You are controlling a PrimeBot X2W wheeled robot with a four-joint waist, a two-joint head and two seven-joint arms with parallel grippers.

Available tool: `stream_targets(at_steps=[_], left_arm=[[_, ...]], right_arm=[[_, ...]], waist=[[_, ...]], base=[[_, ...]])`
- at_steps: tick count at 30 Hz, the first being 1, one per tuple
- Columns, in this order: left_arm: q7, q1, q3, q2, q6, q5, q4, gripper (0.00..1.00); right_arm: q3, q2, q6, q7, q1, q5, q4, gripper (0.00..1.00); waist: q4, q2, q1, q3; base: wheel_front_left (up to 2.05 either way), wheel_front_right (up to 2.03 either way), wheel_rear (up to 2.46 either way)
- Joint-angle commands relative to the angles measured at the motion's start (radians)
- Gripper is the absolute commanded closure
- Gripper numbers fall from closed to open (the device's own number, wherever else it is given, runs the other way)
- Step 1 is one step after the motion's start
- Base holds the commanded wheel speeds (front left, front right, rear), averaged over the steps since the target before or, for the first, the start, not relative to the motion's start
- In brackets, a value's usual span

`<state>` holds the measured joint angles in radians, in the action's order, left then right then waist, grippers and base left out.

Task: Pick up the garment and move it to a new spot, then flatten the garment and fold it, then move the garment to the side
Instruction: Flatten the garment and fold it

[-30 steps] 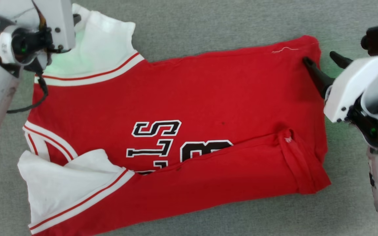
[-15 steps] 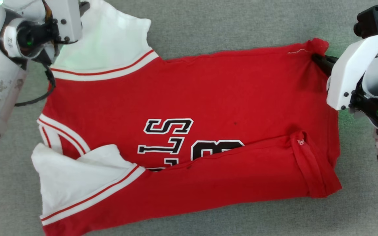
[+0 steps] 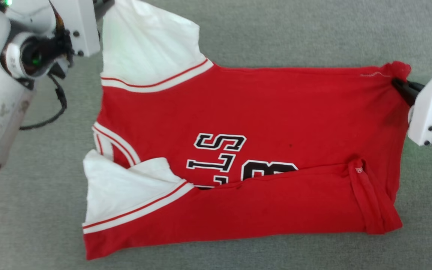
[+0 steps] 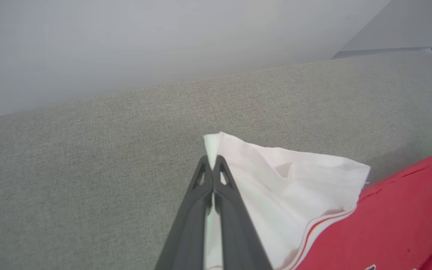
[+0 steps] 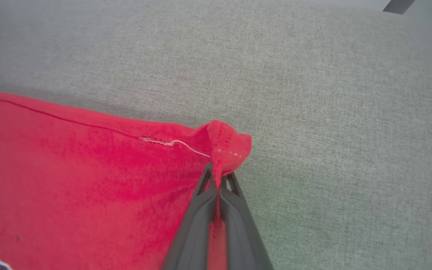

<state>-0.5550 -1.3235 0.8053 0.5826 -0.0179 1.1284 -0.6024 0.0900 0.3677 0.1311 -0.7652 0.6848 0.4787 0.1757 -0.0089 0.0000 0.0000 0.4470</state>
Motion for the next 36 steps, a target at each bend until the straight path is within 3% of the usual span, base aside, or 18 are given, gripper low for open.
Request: stream_targets(at_steps=[1, 9, 18, 24, 27, 33, 34, 35, 36], left_arm=[[0.004, 0.029, 0.0, 0.013, 0.002, 0.007, 0.022, 1.0], [-0.007, 0.172, 0.013, 0.093, 0.071, 0.02, 0.224, 1.0], [-0.039, 0.403, 0.029, 0.222, 0.243, 0.059, 0.532, 1.0], [-0.04, 0.552, 0.045, 0.272, 0.346, 0.102, 0.683, 1.0], [-0.047, 0.609, 0.057, 0.284, 0.377, 0.122, 0.714, 1.0], [-0.039, 0.663, 0.069, 0.278, 0.38, 0.146, 0.711, 1.0], [-0.044, 0.67, 0.073, 0.276, 0.376, 0.153, 0.709, 1.0], [-0.049, 0.675, 0.074, 0.276, 0.37, 0.158, 0.708, 1.0], [-0.046, 0.677, 0.073, 0.275, 0.368, 0.161, 0.708, 1.0]], right_arm=[[-0.006, 0.017, -0.001, 0.006, -0.032, 0.01, -0.017, 1.0], [-0.019, 0.082, -0.001, -0.008, -0.171, 0.047, -0.125, 1.0], [-0.066, 0.109, -0.001, -0.046, -0.363, 0.073, -0.259, 1.0], [-0.09, 0.103, -0.001, -0.089, -0.476, 0.087, -0.317, 1.0], [-0.094, 0.09, -0.001, -0.117, -0.52, 0.093, -0.335, 1.0], [-0.102, 0.066, -0.001, -0.141, -0.553, 0.089, -0.346, 1.0], [-0.104, 0.06, -0.001, -0.144, -0.553, 0.089, -0.345, 0.9], [-0.104, 0.057, -0.001, -0.145, -0.551, 0.086, -0.347, 0.37], [-0.102, 0.056, -0.001, -0.146, -0.55, 0.084, -0.35, 0.0]], waist=[[0.049, 0.0, 0.0, -0.056], [0.099, 0.0, 0.0, -0.137], [0.129, 0.0, 0.0, -0.18], [0.133, 0.0, 0.0, -0.184], [0.132, 0.0, 0.0, -0.185], [0.125, 0.0, 0.0, -0.186], [0.123, 0.0, 0.0, -0.188], [0.121, 0.0, 0.0, -0.191], [0.12, 0.0, 0.0, -0.196]], base=[[0.0, 0.0, 0.0], [0.0, 0.0, 0.0], [0.0, 0.0, 0.0], [0.0, 0.0, 0.0], [0.0, 0.0, 0.0], [0.0, 0.0, 0.0], [0.0, 0.0, 0.0], [0.0, 0.0, 0.0], [0.0, 0.0, 0.0]])
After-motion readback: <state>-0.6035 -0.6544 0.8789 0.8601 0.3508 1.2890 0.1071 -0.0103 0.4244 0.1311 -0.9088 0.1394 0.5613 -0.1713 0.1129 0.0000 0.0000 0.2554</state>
